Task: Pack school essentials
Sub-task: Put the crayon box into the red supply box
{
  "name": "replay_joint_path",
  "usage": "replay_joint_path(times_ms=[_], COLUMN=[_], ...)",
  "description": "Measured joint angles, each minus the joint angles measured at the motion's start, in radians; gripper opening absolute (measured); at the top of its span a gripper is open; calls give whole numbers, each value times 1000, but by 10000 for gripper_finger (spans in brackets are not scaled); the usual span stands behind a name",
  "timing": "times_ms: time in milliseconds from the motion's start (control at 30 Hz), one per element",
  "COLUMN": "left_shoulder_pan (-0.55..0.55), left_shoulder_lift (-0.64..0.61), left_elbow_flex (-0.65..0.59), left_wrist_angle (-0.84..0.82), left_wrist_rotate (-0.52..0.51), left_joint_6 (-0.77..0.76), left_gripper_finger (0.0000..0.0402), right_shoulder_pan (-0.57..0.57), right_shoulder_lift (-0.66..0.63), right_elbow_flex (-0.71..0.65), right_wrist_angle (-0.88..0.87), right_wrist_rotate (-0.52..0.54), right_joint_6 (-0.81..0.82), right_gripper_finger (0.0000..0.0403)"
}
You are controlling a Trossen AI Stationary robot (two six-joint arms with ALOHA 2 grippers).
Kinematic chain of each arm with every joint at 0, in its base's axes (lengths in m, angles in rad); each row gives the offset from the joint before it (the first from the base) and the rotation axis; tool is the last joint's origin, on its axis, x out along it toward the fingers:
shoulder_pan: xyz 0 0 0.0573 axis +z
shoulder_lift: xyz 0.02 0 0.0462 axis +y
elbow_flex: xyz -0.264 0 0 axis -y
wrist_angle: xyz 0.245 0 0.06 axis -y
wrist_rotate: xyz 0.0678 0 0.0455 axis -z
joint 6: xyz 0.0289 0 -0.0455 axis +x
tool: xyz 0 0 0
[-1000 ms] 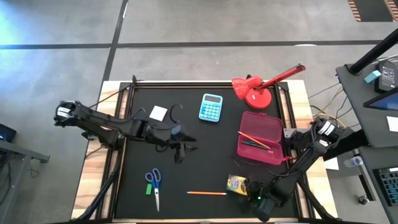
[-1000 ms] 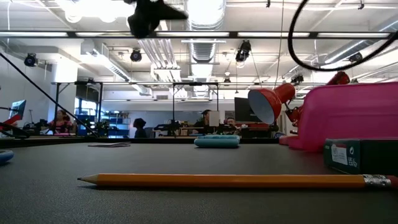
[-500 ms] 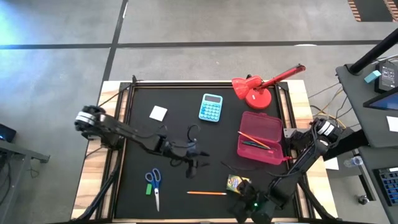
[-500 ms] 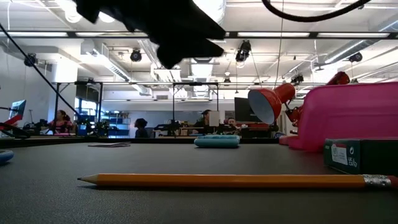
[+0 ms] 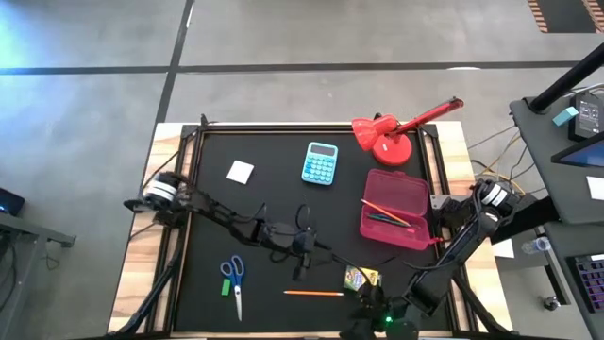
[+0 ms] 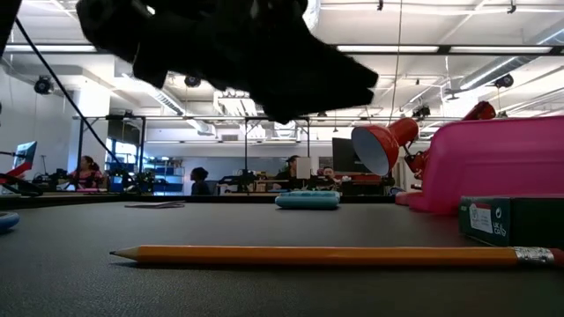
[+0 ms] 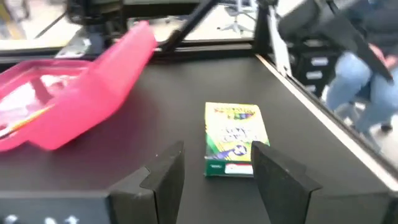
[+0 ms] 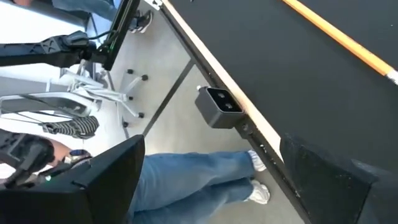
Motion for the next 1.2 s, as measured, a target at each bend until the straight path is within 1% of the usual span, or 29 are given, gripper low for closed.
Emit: replay_joint_path(times_ms=[133, 233, 300, 367, 500, 633, 733, 800, 900, 967, 1200], left_shoulder_pan=[-14, -20, -23, -27, -32, -35, -35, -35, -35, -34, -34], left_shoulder_lift=[67, 112, 141, 162, 202, 261, 315, 343, 348, 349, 351], left_elbow_flex=[39, 86, 116, 148, 209, 282, 333, 359, 375, 376, 370], left_wrist_angle=[28, 29, 34, 35, 41, 41, 35, 31, 30, 22, -21], left_wrist_rotate=[32, 33, 33, 33, 33, 33, 32, 17, -18, -23, -25], left_joint_6=[53, 53, 54, 54, 54, 54, 52, 48, 46, 46, 44], left_gripper_finger=[166, 166, 166, 166, 166, 166, 166, 166, 166, 166, 166], right_shoulder_pan=[3, 21, 38, 61, 117, 169, 200, 214, 224, 225, 222], right_shoulder_lift=[0, 0, 0, 0, 0, 0, 0, 0, 0, 0, 0], right_elbow_flex=[0, 0, 0, 0, -1, -6, -24, -44, -78, -98, -114], right_wrist_angle=[-1, -33, -93, -194, -385, -469, -514, -512, -509, -505, -501], right_wrist_rotate=[8, 56, 83, 103, 108, 135, 191, 235, 243, 245, 242], right_joint_6=[-6, 2, 35, 115, 286, 391, 487, 553, 643, 687, 654], right_gripper_finger=[364, 364, 364, 364, 364, 364, 364, 364, 364, 364, 364])
